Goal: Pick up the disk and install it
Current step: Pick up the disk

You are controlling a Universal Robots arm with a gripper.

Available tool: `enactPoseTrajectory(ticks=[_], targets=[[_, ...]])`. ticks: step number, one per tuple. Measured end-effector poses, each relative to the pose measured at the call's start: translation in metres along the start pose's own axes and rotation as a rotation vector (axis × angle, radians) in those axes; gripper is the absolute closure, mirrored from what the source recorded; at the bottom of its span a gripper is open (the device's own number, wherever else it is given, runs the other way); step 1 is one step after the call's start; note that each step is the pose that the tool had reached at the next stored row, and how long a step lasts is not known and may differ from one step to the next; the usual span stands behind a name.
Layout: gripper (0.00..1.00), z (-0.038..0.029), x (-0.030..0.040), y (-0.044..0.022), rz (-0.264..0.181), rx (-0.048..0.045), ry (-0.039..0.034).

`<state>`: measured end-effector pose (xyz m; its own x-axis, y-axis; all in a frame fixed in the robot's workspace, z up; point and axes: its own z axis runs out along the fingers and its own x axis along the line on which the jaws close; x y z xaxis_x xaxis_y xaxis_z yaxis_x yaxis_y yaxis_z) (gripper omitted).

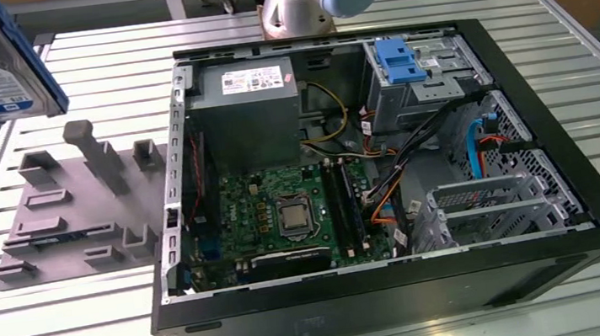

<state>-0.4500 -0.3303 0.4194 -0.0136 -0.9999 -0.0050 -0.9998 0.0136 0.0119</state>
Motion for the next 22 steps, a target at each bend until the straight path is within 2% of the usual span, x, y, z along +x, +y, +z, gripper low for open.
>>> enactPoseTrajectory(ticks=[22], targets=[[0.63,-0.0143,-0.0001,0.0002,0.0,0.0,0.0]])
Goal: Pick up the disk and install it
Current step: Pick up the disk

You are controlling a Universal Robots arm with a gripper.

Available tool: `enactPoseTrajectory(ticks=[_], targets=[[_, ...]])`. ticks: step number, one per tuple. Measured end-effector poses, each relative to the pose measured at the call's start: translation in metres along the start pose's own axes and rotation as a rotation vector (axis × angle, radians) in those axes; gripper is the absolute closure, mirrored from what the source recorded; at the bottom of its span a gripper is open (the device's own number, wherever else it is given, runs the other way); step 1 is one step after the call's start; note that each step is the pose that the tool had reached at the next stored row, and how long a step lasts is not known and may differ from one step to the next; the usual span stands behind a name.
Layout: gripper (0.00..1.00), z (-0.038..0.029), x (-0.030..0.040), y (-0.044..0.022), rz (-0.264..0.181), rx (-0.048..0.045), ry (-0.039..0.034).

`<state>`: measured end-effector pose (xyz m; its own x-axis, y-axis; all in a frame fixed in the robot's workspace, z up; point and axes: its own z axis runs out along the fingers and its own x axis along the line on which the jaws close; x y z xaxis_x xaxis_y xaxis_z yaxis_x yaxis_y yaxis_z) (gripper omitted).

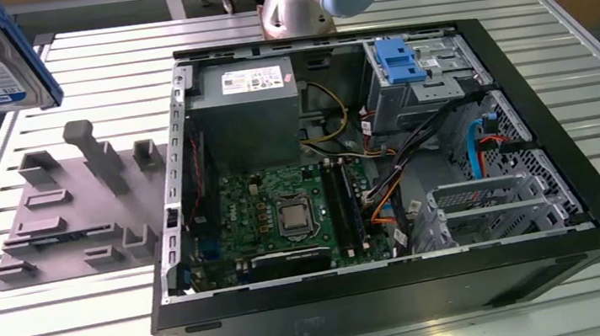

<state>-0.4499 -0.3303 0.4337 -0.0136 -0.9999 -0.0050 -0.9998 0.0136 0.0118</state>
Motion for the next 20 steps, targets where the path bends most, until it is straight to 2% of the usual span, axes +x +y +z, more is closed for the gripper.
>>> enactPoseTrajectory(ticks=[14,20], targets=[[0.63,-0.0096,0.0,0.0001,0.0,0.0,0.0],[0.63,-0.0098,-0.0001,0.0001,0.0,-0.0001,-0.0004]])
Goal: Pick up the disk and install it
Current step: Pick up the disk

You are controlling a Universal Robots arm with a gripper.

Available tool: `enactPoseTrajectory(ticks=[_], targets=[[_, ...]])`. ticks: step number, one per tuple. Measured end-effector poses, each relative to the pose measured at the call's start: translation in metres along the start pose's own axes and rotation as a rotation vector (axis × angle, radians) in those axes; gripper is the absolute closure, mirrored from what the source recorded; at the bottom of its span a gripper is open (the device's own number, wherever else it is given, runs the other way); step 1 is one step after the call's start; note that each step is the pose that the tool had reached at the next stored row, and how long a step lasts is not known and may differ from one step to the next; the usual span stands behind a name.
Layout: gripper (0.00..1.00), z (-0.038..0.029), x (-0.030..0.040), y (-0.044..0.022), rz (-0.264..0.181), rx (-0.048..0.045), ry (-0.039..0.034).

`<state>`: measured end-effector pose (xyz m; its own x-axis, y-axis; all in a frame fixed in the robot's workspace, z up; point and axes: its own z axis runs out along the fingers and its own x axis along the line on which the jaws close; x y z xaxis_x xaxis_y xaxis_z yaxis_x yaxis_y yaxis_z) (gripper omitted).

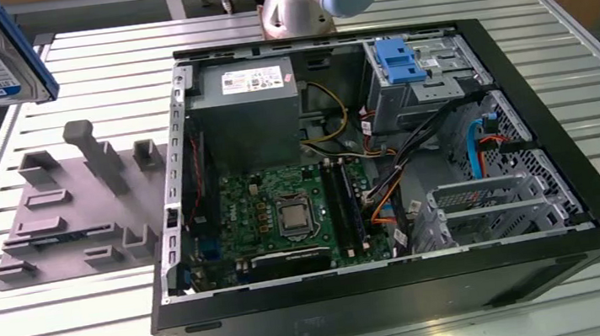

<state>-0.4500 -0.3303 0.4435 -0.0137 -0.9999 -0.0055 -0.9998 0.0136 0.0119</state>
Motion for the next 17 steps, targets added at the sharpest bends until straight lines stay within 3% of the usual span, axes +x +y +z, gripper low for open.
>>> enactPoseTrajectory(ticks=[6,17], targets=[[0.63,-0.0014,0.0,0.0001,0.0,0.0,-0.0001],[0.63,-0.0152,-0.0001,0.0002,0.0,0.0002,-0.0001]])
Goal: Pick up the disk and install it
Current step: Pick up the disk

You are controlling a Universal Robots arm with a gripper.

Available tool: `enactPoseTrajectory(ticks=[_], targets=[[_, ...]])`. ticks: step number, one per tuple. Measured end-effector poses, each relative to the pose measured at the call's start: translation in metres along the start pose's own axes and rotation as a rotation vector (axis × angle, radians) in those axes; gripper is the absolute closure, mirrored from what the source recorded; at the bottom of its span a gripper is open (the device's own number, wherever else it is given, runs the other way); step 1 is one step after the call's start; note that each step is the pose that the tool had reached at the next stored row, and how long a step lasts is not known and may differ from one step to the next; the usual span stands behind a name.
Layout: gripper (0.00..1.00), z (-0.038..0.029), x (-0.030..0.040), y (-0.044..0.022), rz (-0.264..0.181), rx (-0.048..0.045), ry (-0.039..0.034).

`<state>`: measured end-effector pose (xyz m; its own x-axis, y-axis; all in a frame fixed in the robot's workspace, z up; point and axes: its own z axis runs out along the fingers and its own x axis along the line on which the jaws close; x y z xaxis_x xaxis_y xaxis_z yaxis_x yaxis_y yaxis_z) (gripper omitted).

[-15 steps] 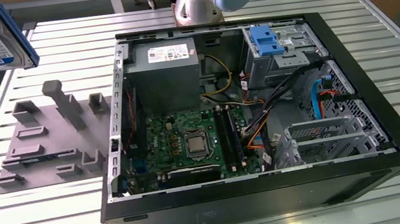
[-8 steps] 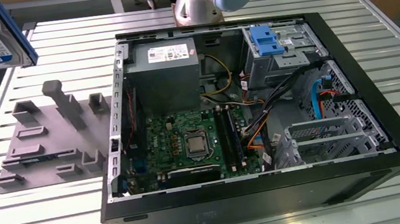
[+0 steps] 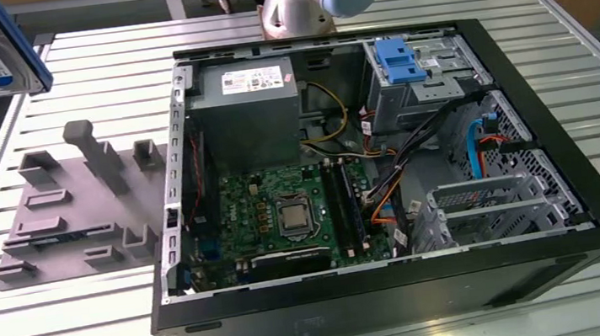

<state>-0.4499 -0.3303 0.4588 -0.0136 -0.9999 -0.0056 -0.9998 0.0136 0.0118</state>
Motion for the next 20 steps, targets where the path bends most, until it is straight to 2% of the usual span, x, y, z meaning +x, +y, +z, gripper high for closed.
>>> enactPoseTrajectory(ticks=[10,20], targets=[[0.63,-0.0129,-0.0001,0.0002,0.0,-0.0001,0.0],[0.63,-0.023,-0.0001,0.0003,0.0,-0.0001,0.0]])
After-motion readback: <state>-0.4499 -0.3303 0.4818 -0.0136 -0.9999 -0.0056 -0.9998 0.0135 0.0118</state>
